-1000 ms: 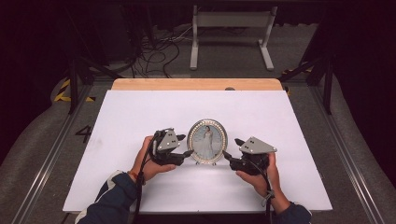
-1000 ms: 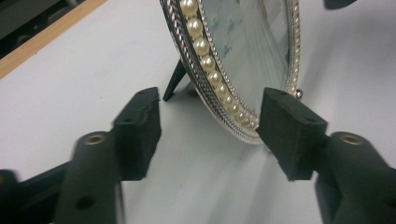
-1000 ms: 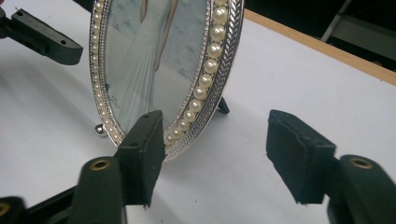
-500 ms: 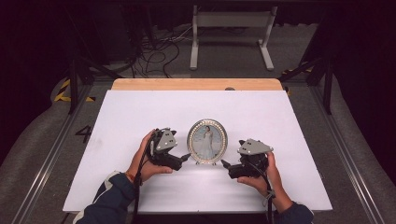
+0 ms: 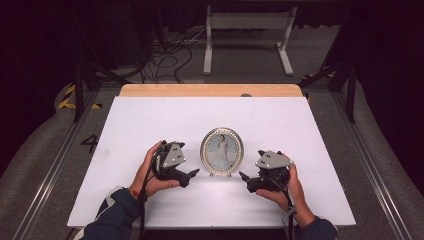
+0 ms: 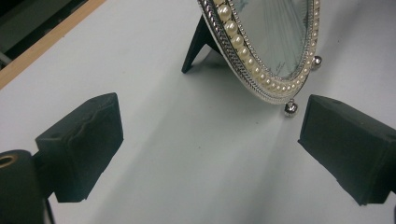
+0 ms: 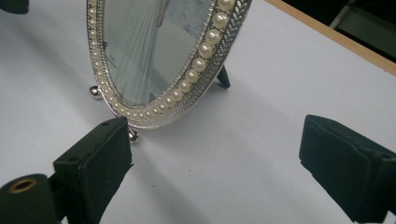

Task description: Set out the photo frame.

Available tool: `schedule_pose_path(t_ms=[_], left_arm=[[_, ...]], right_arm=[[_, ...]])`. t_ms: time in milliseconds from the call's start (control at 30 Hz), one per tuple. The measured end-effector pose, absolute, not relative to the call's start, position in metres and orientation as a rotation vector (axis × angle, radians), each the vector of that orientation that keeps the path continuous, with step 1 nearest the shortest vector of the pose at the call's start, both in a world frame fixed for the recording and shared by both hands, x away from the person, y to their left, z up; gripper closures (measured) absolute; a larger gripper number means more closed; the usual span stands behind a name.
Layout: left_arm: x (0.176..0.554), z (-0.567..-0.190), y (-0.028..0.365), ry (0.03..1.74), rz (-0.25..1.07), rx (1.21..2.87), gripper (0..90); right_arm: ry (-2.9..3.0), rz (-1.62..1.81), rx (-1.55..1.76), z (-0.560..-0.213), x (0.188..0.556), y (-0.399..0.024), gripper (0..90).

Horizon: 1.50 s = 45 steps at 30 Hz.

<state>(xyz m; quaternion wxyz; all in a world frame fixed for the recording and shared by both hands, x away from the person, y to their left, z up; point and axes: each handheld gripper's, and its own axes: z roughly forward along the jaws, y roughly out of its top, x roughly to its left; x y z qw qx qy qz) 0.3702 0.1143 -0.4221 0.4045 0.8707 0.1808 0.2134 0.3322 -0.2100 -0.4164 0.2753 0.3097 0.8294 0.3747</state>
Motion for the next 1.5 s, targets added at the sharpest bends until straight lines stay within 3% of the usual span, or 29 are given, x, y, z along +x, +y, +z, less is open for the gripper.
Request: schedule_pose_path(t_ms=[567,1500], left_arm=[[0.358,-0.429,0.144,0.481,0.576,2.220,7.0],[0.344,-0.437,0.182,0.522,0.599,2.223,7.2]], right_arm=[[2.168,0.959,0.855,-0.417,0.323,-0.247,11.1],[2.162,0.926,0.872,-0.424,0.310,-0.269,11.0]])
